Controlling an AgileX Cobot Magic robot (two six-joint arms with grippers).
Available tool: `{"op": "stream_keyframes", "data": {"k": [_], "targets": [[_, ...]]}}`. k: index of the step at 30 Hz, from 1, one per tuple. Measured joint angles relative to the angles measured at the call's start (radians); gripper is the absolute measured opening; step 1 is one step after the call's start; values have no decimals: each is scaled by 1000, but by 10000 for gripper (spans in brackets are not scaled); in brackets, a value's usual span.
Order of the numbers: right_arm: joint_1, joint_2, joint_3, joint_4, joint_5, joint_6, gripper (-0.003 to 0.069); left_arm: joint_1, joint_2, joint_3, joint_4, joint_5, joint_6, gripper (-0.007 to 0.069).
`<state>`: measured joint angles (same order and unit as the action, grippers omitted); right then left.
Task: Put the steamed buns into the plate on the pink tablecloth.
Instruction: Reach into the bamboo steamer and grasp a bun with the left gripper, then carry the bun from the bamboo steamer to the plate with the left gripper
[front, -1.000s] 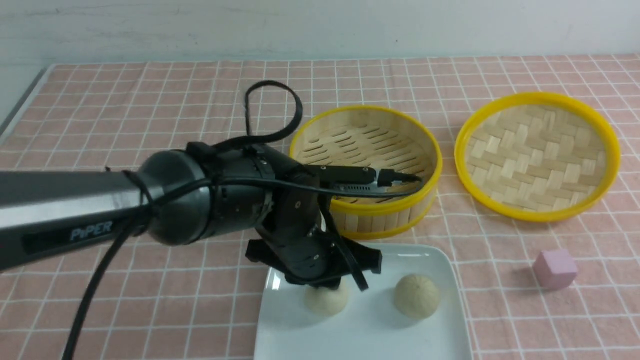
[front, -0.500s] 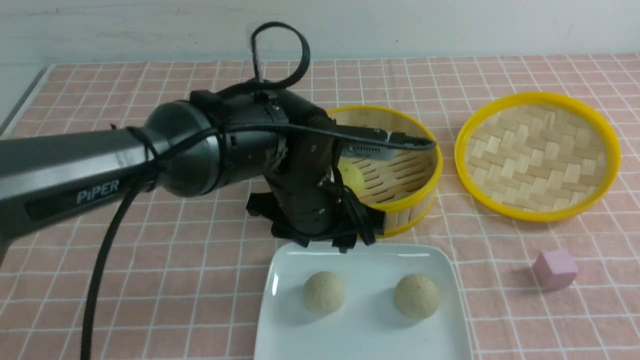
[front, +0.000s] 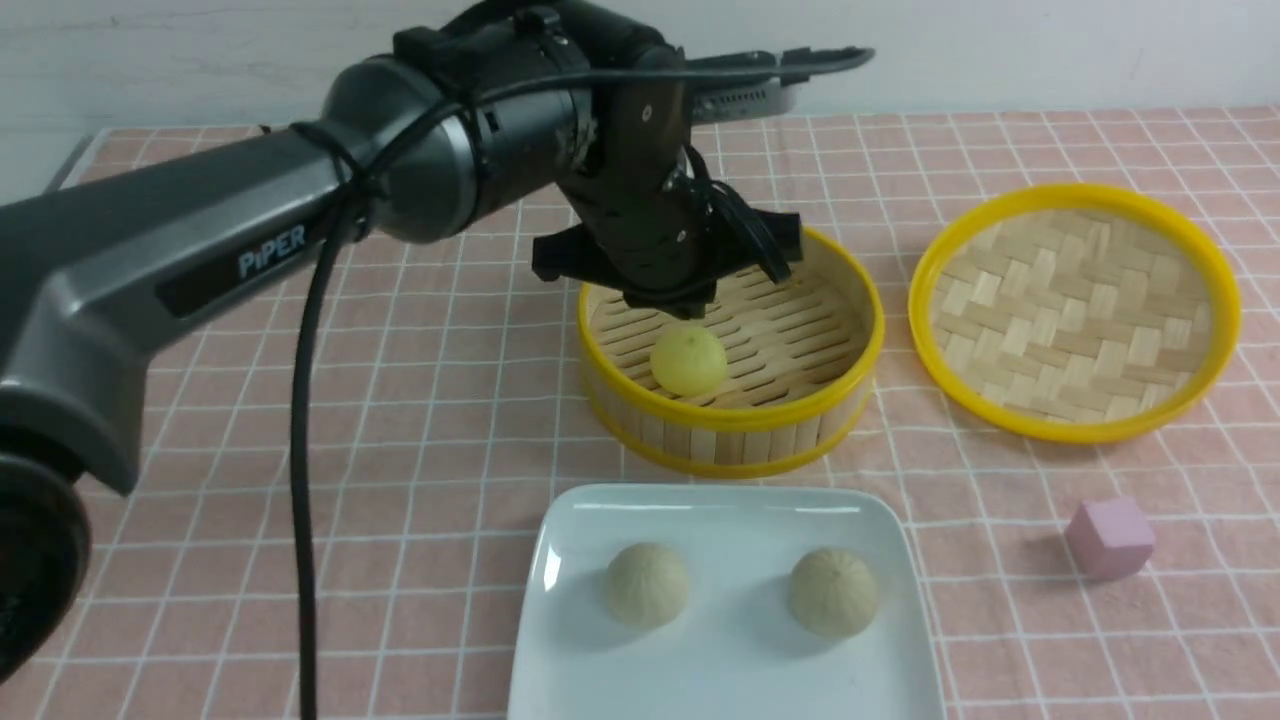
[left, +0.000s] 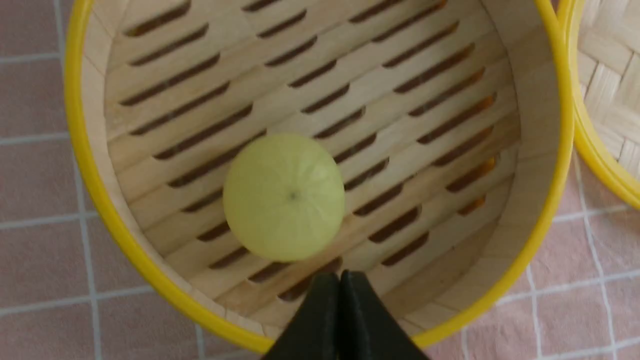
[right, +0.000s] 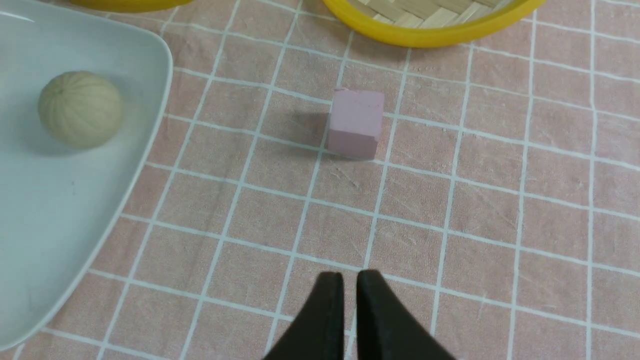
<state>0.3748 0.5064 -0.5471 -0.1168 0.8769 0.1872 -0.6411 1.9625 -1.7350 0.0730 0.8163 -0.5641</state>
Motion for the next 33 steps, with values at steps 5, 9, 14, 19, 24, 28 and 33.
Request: {"op": "stream_keyframes", "data": {"k": [5, 9, 14, 19, 24, 28, 33], "targets": [[0, 0, 0, 0, 0, 0, 72, 9, 48, -39, 8, -1, 0, 113], [0, 0, 0, 0, 0, 0, 77, 9, 103, -53, 14, -40, 0, 277], [0, 0, 0, 0, 0, 0, 84, 9, 164, -53, 75, -102, -4, 382], [0, 0, 0, 1, 0, 0, 87, 9, 214, -56, 99, -100, -22, 262], [0, 0, 0, 1, 2, 0, 92, 9, 200, -70, 101, -49, -22, 50], [0, 0, 0, 1, 2, 0, 93, 9, 111, -92, 96, 21, -17, 22], [0, 0, 0, 1, 2, 0, 99, 9, -116, -124, 89, 77, 59, 22]]}}
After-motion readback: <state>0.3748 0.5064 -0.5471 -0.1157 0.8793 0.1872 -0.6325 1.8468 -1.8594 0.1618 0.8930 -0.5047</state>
